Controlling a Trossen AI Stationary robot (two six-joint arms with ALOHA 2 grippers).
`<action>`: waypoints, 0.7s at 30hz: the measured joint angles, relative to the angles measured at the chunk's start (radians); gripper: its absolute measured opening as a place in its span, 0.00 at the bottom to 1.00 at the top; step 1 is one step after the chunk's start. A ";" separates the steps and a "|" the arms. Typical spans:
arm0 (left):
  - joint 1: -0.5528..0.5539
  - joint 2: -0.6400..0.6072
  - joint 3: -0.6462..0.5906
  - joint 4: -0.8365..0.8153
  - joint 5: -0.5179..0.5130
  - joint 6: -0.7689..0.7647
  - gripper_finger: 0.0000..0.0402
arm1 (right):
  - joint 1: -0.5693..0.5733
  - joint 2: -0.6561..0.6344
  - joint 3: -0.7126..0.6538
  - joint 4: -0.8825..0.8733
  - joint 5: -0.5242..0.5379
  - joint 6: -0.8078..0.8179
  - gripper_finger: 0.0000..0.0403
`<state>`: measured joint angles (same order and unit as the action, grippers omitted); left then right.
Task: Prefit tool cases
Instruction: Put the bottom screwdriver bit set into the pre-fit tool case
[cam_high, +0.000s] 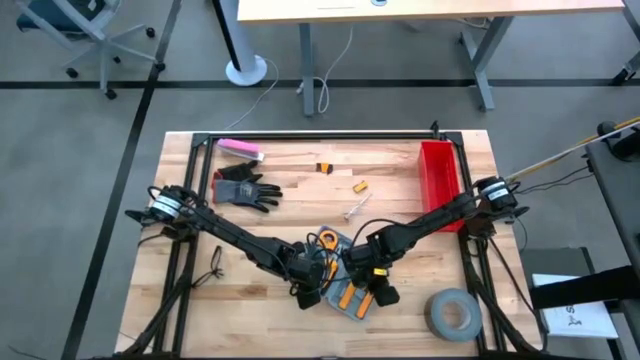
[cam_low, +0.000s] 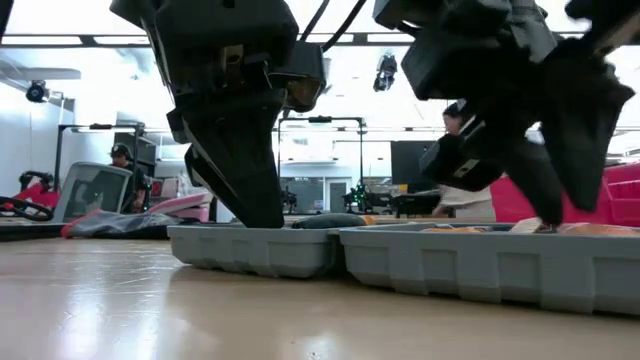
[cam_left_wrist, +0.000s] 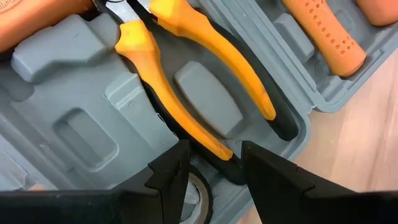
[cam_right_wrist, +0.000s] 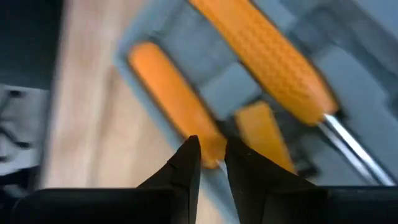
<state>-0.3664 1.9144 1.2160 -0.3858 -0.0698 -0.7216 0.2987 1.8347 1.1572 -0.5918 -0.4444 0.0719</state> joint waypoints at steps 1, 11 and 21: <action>0.000 0.000 0.000 0.000 0.000 0.000 0.38 | -0.003 0.000 -0.006 -0.001 0.028 -0.012 0.15; 0.000 -0.001 0.000 0.002 0.007 0.004 0.38 | -0.043 -0.004 -0.004 -0.035 -0.043 0.020 0.14; 0.000 -0.013 0.000 0.000 0.009 0.013 0.38 | -0.050 -0.017 0.048 -0.043 0.071 -0.005 0.14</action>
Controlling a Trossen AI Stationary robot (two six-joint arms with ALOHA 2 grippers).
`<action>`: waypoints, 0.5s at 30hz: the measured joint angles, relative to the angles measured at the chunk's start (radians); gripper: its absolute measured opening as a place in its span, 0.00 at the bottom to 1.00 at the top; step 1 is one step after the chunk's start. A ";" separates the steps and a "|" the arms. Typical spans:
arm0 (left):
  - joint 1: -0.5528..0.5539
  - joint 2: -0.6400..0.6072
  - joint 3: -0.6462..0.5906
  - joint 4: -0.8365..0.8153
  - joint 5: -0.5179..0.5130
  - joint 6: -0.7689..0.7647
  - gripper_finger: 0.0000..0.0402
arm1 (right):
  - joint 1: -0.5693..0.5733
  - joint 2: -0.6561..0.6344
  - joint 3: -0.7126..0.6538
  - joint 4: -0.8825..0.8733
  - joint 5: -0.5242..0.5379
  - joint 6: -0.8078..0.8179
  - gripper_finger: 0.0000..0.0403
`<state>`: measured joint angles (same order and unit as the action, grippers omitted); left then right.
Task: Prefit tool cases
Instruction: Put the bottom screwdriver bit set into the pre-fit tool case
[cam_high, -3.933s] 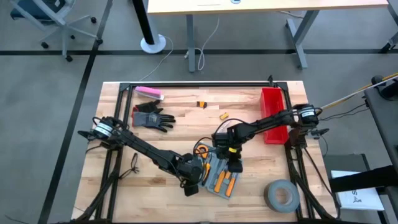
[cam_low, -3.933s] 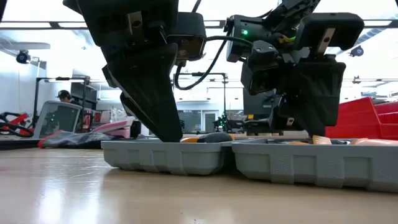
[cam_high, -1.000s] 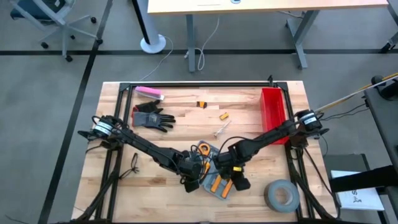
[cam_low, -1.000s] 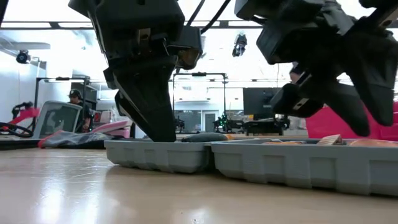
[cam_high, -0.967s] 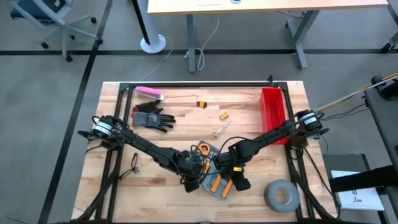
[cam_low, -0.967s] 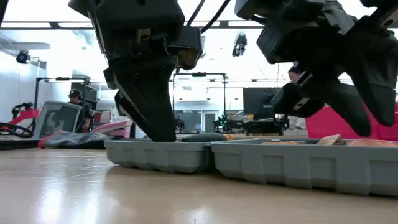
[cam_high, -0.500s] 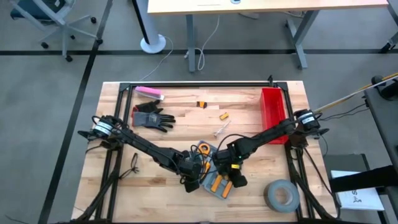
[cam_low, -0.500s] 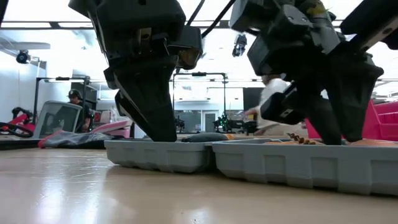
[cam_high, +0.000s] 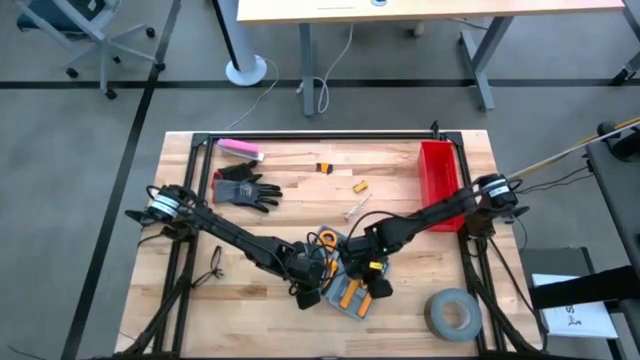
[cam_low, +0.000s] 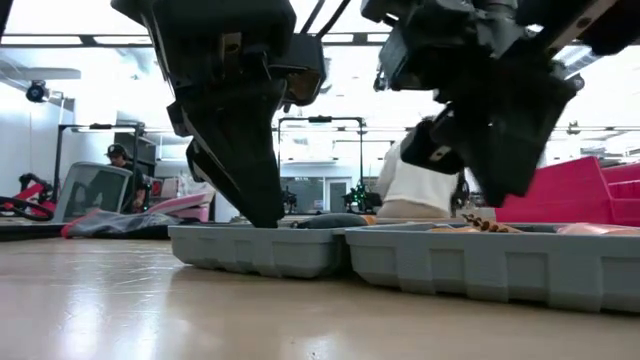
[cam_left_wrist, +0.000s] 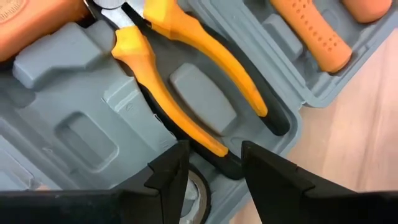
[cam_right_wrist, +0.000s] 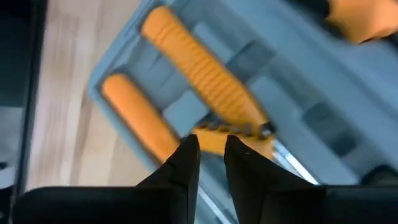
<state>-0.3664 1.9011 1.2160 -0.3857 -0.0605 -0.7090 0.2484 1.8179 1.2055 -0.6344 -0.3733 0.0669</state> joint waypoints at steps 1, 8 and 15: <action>0.000 0.000 0.000 0.000 0.000 0.000 0.38 | -0.006 0.000 0.000 0.008 0.006 0.001 0.15; 0.001 0.000 0.000 -0.001 0.000 0.000 0.38 | -0.046 0.000 0.000 0.055 0.008 0.062 0.14; 0.001 0.000 0.000 -0.001 -0.001 0.000 0.38 | -0.046 0.020 -0.004 0.070 0.047 0.067 0.11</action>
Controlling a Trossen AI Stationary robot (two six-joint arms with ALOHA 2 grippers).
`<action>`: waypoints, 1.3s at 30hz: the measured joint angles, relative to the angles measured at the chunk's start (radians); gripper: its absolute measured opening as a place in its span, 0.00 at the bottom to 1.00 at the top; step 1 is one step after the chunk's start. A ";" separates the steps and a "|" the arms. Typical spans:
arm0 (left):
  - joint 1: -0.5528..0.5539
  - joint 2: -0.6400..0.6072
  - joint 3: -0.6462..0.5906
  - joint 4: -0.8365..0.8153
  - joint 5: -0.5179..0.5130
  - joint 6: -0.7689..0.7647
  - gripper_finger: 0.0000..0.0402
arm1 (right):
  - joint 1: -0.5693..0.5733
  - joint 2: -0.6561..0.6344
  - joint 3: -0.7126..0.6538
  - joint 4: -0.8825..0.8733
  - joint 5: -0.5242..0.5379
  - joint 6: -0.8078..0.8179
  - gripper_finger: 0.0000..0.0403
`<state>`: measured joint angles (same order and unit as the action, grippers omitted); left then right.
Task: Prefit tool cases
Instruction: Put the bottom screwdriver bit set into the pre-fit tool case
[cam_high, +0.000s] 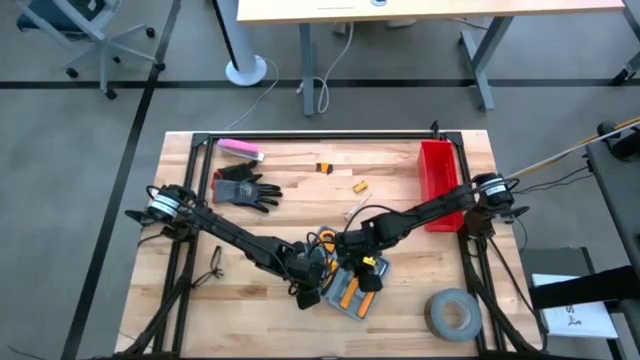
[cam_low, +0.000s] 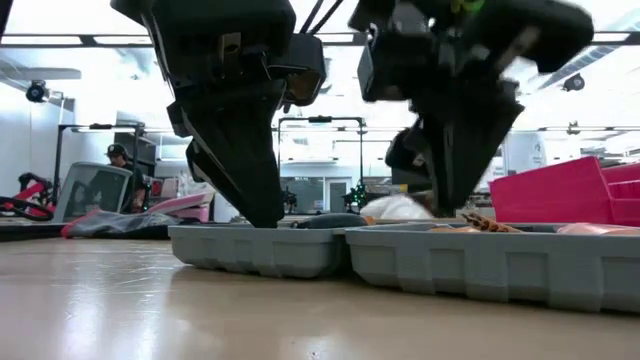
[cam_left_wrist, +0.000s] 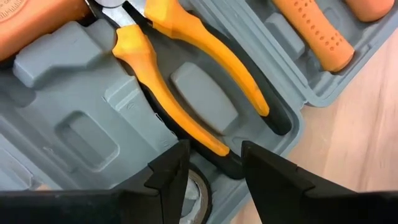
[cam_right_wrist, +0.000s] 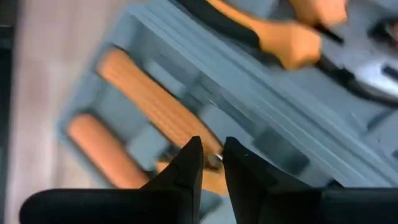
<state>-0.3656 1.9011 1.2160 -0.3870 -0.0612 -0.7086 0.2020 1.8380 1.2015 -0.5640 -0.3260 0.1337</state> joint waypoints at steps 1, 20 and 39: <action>0.000 0.000 0.000 -0.001 0.000 0.000 0.38 | -0.001 0.015 -0.002 -0.006 0.004 0.000 0.11; 0.000 -0.001 0.000 -0.014 0.001 -0.010 0.38 | -0.010 -0.028 0.022 -0.197 0.008 0.026 0.10; 0.000 -0.001 0.000 -0.012 -0.006 -0.034 0.38 | 0.068 -0.030 0.015 -0.265 0.047 0.189 0.10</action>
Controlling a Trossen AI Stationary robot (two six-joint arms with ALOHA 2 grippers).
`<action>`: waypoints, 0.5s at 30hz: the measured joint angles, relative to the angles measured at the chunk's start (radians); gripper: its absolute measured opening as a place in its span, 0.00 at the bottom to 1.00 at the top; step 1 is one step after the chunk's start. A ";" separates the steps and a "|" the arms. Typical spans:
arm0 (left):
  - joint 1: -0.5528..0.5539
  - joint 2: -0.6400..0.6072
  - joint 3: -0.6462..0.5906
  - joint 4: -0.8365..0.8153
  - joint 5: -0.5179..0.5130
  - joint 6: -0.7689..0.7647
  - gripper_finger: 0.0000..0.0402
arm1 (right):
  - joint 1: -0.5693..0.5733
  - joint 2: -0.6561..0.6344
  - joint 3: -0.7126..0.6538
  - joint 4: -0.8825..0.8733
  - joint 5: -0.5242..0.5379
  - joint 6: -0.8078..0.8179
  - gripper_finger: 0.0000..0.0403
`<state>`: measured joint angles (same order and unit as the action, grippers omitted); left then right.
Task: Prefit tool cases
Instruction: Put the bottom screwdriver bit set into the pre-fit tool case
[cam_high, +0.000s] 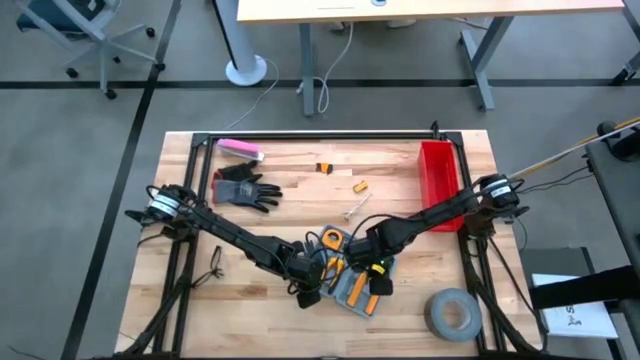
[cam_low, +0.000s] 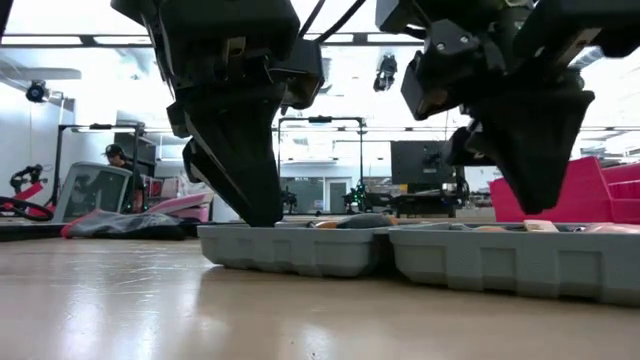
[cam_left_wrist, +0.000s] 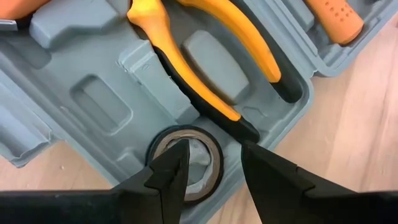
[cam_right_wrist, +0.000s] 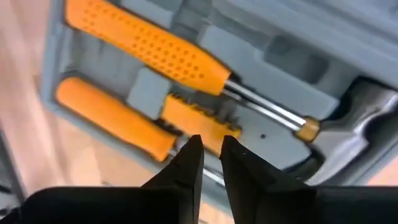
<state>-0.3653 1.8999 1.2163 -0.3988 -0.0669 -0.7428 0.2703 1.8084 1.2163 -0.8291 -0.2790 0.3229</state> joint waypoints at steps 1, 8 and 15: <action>0.000 0.000 0.000 0.000 0.000 0.000 0.38 | 0.000 0.000 -0.006 0.009 0.015 -0.006 0.09; 0.000 0.000 0.000 0.002 -0.004 0.000 0.38 | -0.015 0.024 -0.127 0.168 -0.024 -0.035 0.08; 0.000 -0.001 0.000 -0.001 -0.003 0.001 0.38 | -0.035 -0.008 -0.104 0.144 -0.008 -0.046 0.07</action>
<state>-0.3653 1.8992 1.2163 -0.3995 -0.0704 -0.7423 0.2355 1.8007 1.1128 -0.6851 -0.2869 0.2771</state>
